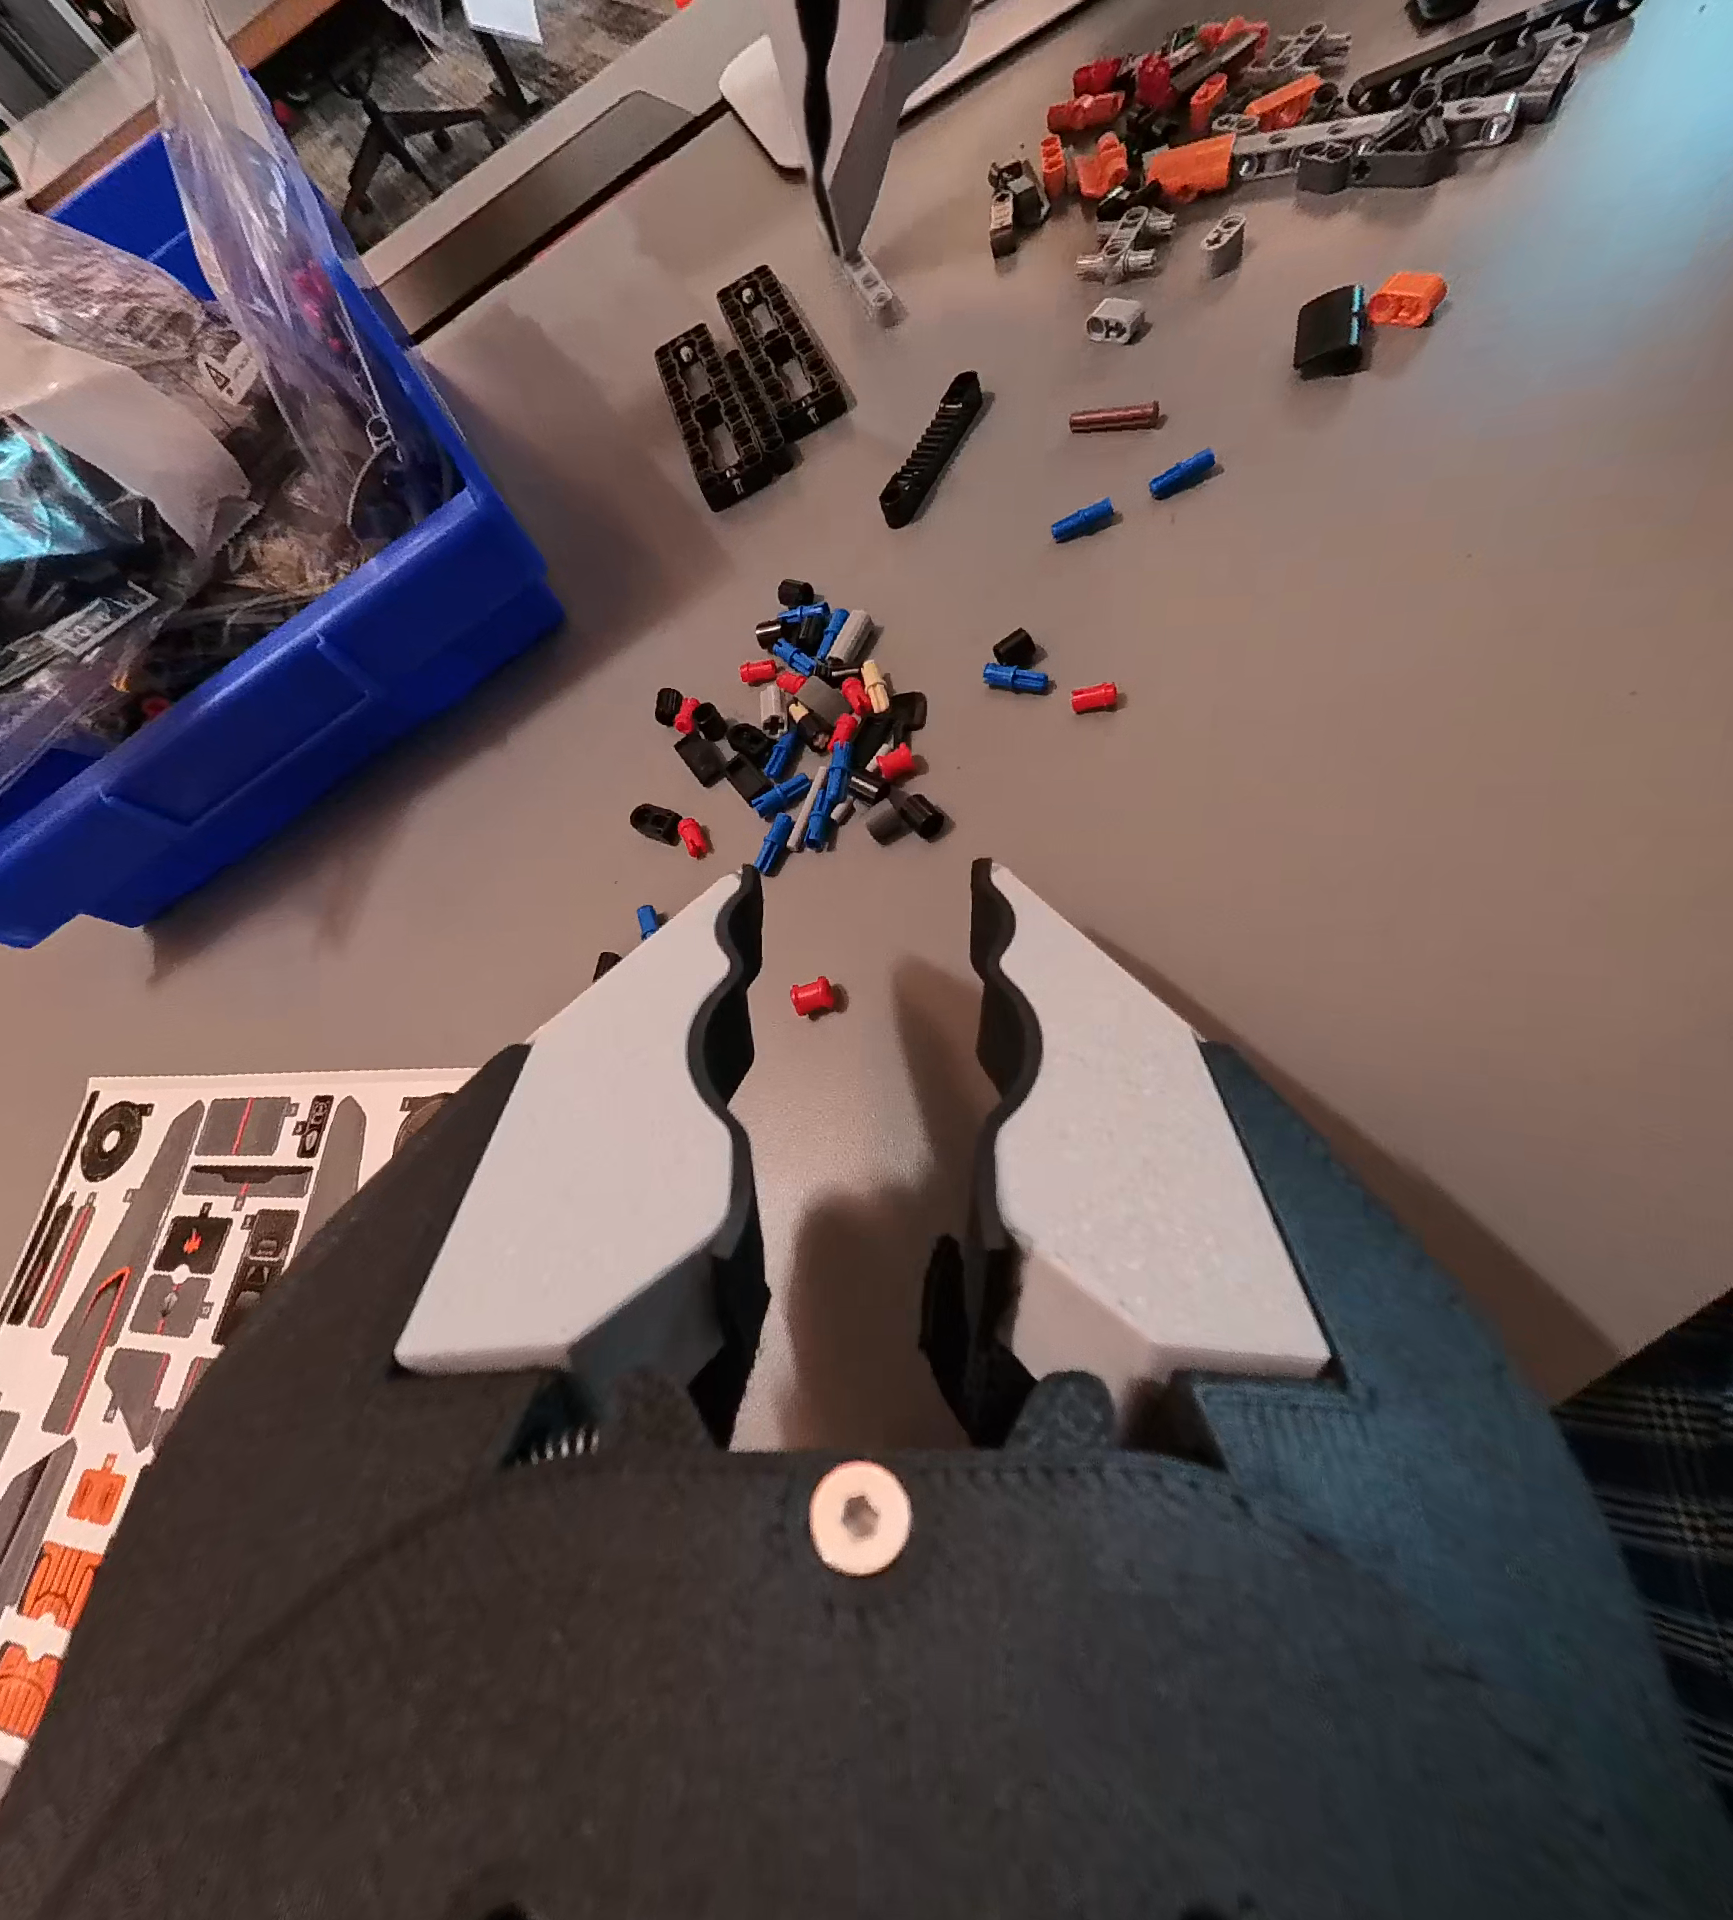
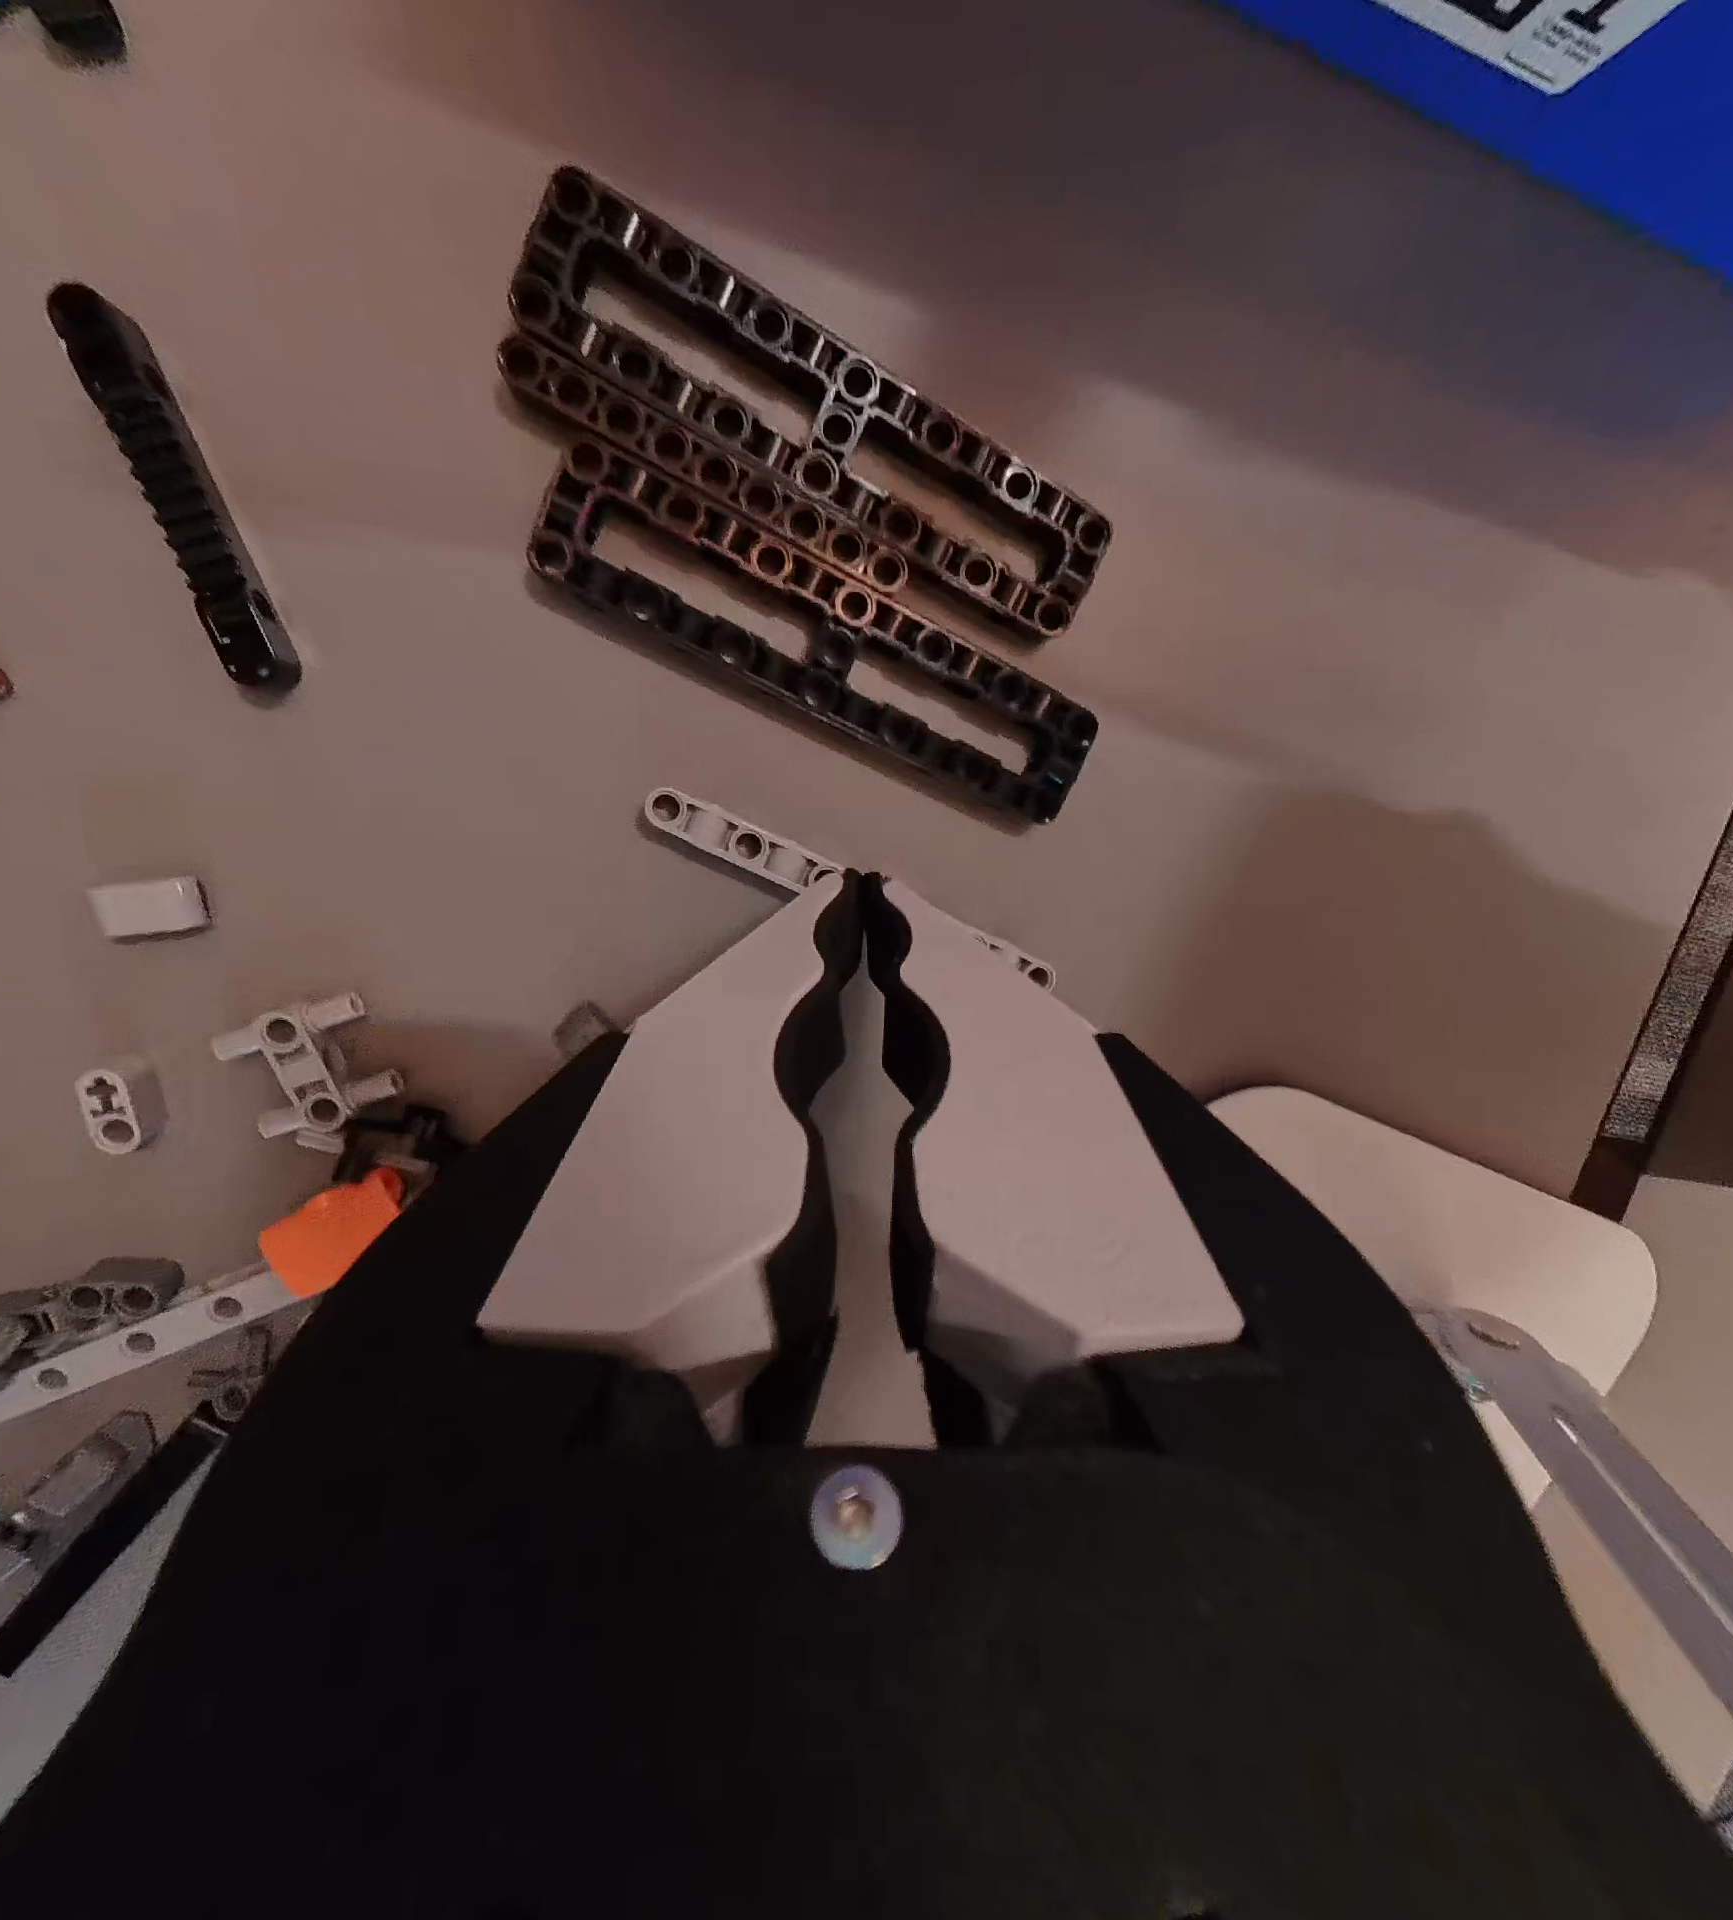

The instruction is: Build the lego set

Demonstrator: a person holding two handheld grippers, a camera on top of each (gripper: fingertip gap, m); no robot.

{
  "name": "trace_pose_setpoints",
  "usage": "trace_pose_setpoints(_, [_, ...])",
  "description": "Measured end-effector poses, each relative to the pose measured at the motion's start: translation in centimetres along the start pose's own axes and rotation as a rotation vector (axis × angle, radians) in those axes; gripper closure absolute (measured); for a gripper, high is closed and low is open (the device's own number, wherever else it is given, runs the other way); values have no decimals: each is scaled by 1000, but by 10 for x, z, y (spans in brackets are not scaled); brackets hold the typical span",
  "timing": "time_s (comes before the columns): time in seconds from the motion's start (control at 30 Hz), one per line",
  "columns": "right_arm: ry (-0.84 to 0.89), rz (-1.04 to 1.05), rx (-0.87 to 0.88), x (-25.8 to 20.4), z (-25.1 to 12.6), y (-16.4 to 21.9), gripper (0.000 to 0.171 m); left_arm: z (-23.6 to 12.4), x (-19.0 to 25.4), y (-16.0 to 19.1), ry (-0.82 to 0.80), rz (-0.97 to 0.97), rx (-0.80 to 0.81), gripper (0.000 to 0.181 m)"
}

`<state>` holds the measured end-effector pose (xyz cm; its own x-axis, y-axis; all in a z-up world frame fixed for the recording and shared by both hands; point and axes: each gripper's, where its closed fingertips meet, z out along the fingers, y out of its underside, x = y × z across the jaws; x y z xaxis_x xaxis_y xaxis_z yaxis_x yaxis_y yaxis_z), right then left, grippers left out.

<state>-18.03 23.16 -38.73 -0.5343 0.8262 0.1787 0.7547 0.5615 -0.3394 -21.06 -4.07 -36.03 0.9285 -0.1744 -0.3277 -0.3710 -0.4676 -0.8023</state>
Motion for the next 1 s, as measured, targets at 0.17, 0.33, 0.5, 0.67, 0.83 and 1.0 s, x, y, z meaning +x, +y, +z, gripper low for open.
trace_pose_setpoints(0.17, [17,22,-16,11,-4,15,171,0,1,0,-4,9,-4,143])
trace_pose_setpoints(0.33, [-16,56,65,-5,-44,10,162,1,0,1,-3,7,-11,143])
trace_pose_setpoints(0.5, [-195,181,-35,-80,-75,34,153,1,0,1,-3,3,-8,143])
trace_pose_setpoints(0.67, [-209,431,-46,-126,-66,54,155,1,0,1,-1,6,-10,143])
trace_pose_setpoints(0.83, [-135,515,-59,-123,-49,63,158,1,3,1,-12,35,-9,143])
trace_pose_setpoints(1.0, [-90,538,-69,-117,-41,66,157,2,3,2,-13,43,-21,143])
